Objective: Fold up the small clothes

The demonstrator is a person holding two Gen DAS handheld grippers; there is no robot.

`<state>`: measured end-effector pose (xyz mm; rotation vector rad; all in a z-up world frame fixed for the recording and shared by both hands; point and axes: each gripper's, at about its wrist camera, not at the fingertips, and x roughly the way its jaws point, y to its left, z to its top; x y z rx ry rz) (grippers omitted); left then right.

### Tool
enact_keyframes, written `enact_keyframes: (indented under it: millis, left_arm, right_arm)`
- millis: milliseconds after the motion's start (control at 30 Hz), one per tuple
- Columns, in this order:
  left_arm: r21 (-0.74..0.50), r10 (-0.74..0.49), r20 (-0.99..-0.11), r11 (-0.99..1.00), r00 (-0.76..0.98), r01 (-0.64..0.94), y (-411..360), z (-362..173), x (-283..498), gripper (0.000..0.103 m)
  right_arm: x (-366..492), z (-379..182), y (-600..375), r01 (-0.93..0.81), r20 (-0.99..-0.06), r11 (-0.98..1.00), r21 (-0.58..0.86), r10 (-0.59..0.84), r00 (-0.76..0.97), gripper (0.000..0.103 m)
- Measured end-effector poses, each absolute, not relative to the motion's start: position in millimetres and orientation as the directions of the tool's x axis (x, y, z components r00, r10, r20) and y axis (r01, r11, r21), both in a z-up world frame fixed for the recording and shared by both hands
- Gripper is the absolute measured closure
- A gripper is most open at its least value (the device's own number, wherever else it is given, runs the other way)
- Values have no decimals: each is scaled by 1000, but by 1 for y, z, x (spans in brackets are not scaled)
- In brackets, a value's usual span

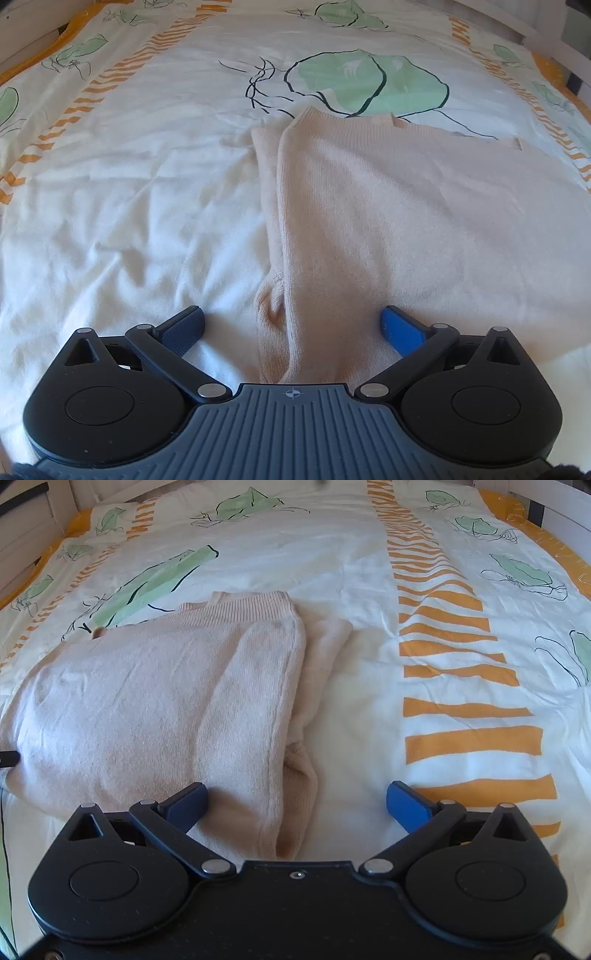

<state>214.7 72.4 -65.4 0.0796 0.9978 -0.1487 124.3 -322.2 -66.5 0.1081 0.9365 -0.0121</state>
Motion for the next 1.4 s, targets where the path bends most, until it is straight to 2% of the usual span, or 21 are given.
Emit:
enact_keyframes:
  millis: [333,767,933,1233,1400]
  left_arm:
    - [-16,-122,-805,983,580,186,76,-72,205,0]
    - [-9,-123,-751,984,648,177,75,-77,196,0]
    - [-6,-120,-751,985,649,175,74,-77,196,0]
    - [-13,-123,-743,985,657,170,75,-77,195,0]
    - [-38,-98,-790,993,605,112,74,-63,202,1]
  right_arm:
    - [115,-72,-314,63,-759,997,43,-9,652,0]
    - [120,-68,-309,82,-779,996,36,-23,627,0]
    - [126,-54,-317,94,-799,983,156,70,597,0]
    - [121,-15,-351,181,-653,867,465,198,731,0]
    - [122,-15,-365,199,-606,769,607,287,742,0]
